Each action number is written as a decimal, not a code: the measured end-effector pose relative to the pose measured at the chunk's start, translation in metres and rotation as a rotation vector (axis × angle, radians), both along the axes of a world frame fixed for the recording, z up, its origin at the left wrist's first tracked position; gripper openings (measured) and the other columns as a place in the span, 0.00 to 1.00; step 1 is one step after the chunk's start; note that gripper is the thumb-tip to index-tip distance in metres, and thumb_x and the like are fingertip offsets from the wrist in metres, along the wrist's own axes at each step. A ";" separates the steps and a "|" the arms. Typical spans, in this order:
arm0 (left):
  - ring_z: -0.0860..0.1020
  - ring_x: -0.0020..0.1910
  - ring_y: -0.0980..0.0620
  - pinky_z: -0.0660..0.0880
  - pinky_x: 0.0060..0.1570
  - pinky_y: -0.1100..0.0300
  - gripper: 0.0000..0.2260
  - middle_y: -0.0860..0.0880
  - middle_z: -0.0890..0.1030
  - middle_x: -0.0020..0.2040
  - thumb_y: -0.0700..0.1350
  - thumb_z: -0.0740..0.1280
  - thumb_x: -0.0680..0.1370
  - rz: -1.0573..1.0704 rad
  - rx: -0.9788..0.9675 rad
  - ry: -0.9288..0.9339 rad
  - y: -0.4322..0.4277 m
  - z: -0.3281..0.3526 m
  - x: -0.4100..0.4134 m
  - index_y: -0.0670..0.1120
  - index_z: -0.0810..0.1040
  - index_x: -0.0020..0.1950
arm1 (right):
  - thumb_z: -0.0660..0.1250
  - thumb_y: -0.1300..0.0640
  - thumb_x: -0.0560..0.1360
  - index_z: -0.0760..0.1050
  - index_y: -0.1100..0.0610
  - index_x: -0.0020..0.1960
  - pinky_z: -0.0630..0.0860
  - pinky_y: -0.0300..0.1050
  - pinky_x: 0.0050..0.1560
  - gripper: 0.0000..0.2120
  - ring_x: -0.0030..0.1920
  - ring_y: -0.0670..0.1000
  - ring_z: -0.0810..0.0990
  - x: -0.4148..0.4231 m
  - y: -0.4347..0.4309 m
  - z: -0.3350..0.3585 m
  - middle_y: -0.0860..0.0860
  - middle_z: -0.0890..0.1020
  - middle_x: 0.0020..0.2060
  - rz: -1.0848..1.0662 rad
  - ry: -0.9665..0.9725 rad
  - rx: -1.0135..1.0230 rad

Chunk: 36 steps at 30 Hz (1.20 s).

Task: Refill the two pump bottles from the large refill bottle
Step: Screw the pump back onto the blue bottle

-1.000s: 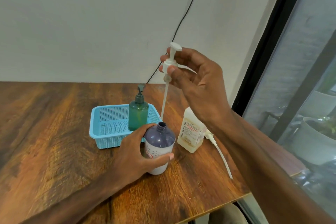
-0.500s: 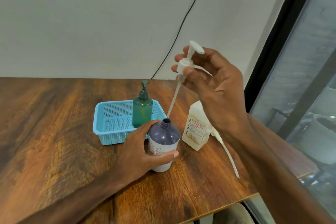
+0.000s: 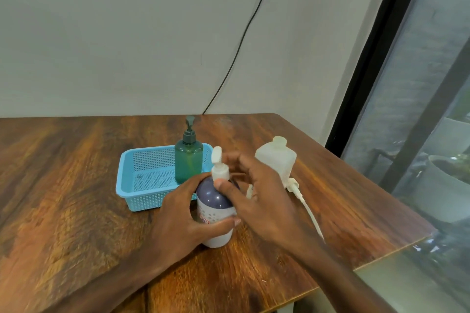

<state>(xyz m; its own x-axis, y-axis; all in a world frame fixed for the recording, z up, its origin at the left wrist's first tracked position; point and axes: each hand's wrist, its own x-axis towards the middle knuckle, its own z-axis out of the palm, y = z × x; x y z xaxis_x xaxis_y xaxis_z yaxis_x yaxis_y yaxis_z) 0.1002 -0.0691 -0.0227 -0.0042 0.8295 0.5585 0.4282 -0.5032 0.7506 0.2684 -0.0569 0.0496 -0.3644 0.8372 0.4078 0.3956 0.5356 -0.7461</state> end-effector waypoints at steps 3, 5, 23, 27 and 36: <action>0.80 0.58 0.65 0.77 0.52 0.72 0.34 0.67 0.81 0.59 0.66 0.79 0.62 0.023 0.007 0.017 0.001 0.000 0.007 0.62 0.75 0.66 | 0.75 0.50 0.76 0.75 0.44 0.60 0.75 0.24 0.50 0.16 0.56 0.31 0.78 0.009 -0.001 -0.005 0.30 0.79 0.52 -0.078 0.030 0.015; 0.81 0.57 0.64 0.79 0.52 0.69 0.35 0.66 0.82 0.58 0.66 0.79 0.61 0.028 -0.014 0.036 0.002 -0.003 0.016 0.60 0.76 0.66 | 0.77 0.49 0.73 0.76 0.43 0.56 0.75 0.24 0.49 0.15 0.56 0.32 0.79 0.016 -0.002 -0.007 0.32 0.81 0.49 -0.107 0.103 -0.009; 0.83 0.49 0.59 0.81 0.48 0.63 0.33 0.60 0.84 0.47 0.77 0.70 0.61 0.074 -0.049 0.166 0.007 0.058 0.008 0.57 0.82 0.56 | 0.79 0.48 0.70 0.74 0.39 0.62 0.81 0.36 0.54 0.23 0.57 0.39 0.81 0.021 0.006 -0.035 0.34 0.82 0.55 0.041 0.126 -0.102; 0.85 0.49 0.60 0.83 0.50 0.61 0.22 0.61 0.86 0.46 0.65 0.78 0.65 -0.013 -0.069 0.121 0.008 0.066 0.009 0.57 0.85 0.54 | 0.79 0.50 0.70 0.77 0.47 0.66 0.82 0.44 0.57 0.25 0.57 0.42 0.82 0.022 0.010 -0.037 0.40 0.84 0.57 0.060 0.150 -0.081; 0.80 0.64 0.60 0.79 0.63 0.57 0.23 0.59 0.84 0.62 0.49 0.75 0.72 -0.173 -0.107 0.070 0.010 0.057 0.033 0.52 0.81 0.66 | 0.80 0.54 0.70 0.79 0.51 0.63 0.83 0.46 0.54 0.22 0.54 0.43 0.84 0.021 0.019 -0.042 0.44 0.86 0.53 0.059 0.134 -0.074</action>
<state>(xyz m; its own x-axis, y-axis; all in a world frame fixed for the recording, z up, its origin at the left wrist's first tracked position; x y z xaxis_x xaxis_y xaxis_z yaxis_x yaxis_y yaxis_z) 0.1327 -0.0592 0.0344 0.1793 0.8691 0.4611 0.3954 -0.4928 0.7751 0.2898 -0.0377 0.0072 -0.3604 0.8453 0.3945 0.2588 0.4969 -0.8283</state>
